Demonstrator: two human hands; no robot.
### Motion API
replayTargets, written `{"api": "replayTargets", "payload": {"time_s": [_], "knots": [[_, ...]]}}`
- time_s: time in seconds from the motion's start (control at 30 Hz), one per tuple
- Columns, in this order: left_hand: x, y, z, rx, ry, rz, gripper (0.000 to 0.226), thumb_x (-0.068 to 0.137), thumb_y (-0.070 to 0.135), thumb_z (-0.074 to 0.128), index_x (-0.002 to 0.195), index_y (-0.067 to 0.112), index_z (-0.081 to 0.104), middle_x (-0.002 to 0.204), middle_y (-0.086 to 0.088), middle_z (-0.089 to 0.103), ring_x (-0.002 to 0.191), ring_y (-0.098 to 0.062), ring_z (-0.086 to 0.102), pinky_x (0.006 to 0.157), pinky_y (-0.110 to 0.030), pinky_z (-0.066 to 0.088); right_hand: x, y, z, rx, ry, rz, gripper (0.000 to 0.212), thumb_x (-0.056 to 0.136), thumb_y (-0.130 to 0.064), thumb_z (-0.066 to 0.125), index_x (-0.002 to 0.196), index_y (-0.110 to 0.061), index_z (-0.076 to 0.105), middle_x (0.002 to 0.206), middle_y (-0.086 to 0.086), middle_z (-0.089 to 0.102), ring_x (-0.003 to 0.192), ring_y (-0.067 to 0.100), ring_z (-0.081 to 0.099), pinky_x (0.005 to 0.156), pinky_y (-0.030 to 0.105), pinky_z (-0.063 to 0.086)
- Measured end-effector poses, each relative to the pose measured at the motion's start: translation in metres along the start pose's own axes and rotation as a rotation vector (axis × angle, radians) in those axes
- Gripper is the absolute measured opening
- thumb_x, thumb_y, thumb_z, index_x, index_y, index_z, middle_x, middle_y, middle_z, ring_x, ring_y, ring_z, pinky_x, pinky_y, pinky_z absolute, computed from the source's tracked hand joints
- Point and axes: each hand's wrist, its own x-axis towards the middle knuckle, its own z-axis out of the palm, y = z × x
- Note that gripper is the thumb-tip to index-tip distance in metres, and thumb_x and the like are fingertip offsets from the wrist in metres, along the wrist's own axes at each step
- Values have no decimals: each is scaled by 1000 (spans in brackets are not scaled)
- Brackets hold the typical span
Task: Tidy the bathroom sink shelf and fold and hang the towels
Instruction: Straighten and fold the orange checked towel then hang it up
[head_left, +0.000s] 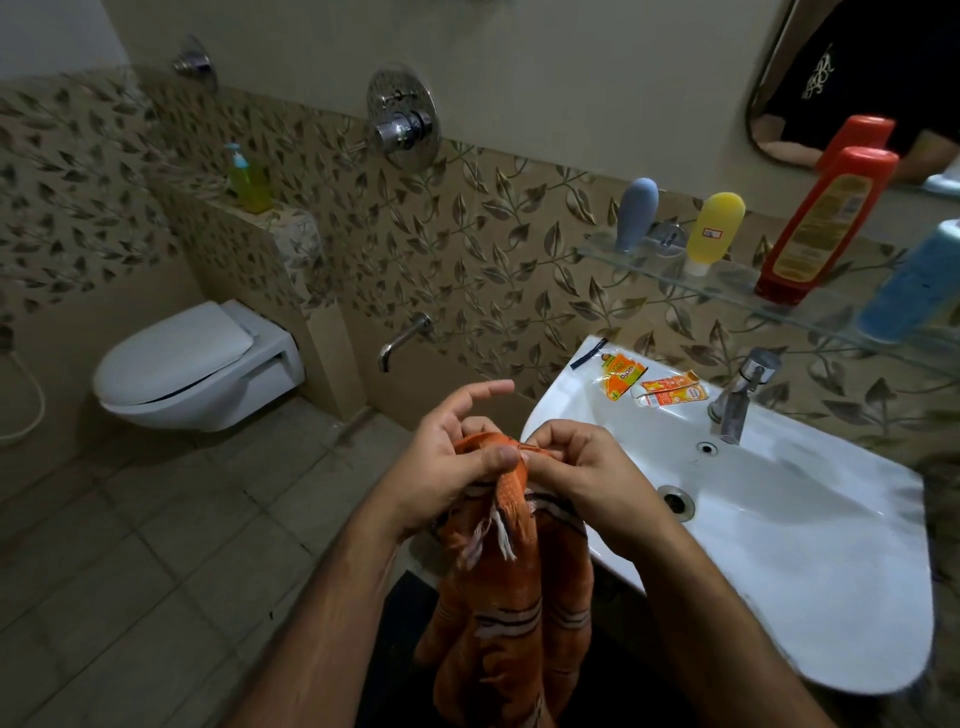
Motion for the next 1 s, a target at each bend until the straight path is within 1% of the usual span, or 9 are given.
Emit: {"api": "replayTargets", "payload": {"time_s": [0.17,0.3,0.4,0.47,0.53,0.6,0.63,0.83,1.0], "knots": [[0,-7,-6,-111,91,-225,40,73,14,74,110,4,66,96,-17,73,85,-24,70,76,-30,58,5,3,0,-71,92,24,18,92,-15,66,79,-4,62,68,18,61,62,24,58,56,30,48],[0,-13,-4,-336,97,-359,34,78,12,68,104,-10,63,85,-18,70,70,-21,69,64,-27,58,6,6,0,-162,123,-7,18,90,-17,67,78,-5,63,64,9,64,58,12,60,54,23,48],[3,-12,-1,-408,108,-347,22,82,14,64,96,-3,66,81,-15,69,67,-19,68,63,-28,58,8,10,1,-255,169,-51,11,86,-23,73,85,-14,66,63,5,65,58,10,60,56,26,49],[5,-12,2,-388,155,-326,19,81,18,63,91,3,65,75,-11,68,63,-16,66,59,-26,56,8,14,0,-307,217,-104,22,80,-27,78,99,-26,66,60,-3,62,58,6,58,58,22,46],[6,-13,4,-367,216,-317,22,79,21,65,93,4,65,75,-10,68,63,-15,66,57,-25,55,8,14,-3,-360,226,-157,21,80,-26,78,99,-32,70,69,-11,67,70,5,64,66,23,53],[7,-15,6,-361,267,-311,27,76,22,66,97,4,65,77,-10,68,64,-15,66,56,-25,54,7,11,-4,-405,198,-176,5,85,-24,74,82,-29,73,74,-13,71,76,6,67,71,30,56],[7,-15,6,-356,281,-312,28,75,23,67,96,5,66,78,-10,68,64,-15,66,55,-25,54,7,11,-4,-426,195,-172,9,87,-25,72,78,-27,72,73,-12,70,75,5,66,70,29,55],[5,-17,15,-458,273,-304,30,76,18,65,101,1,65,81,-13,69,67,-17,67,59,-25,56,8,9,1,-287,176,-121,14,94,-21,63,83,-12,64,76,-1,65,72,4,59,67,20,48],[4,-19,17,-457,273,-296,36,78,20,65,106,-2,66,87,-15,69,74,-18,66,64,-25,56,11,12,8,-249,269,-130,13,91,-22,67,82,-13,66,77,2,69,74,13,66,69,32,54]]}}
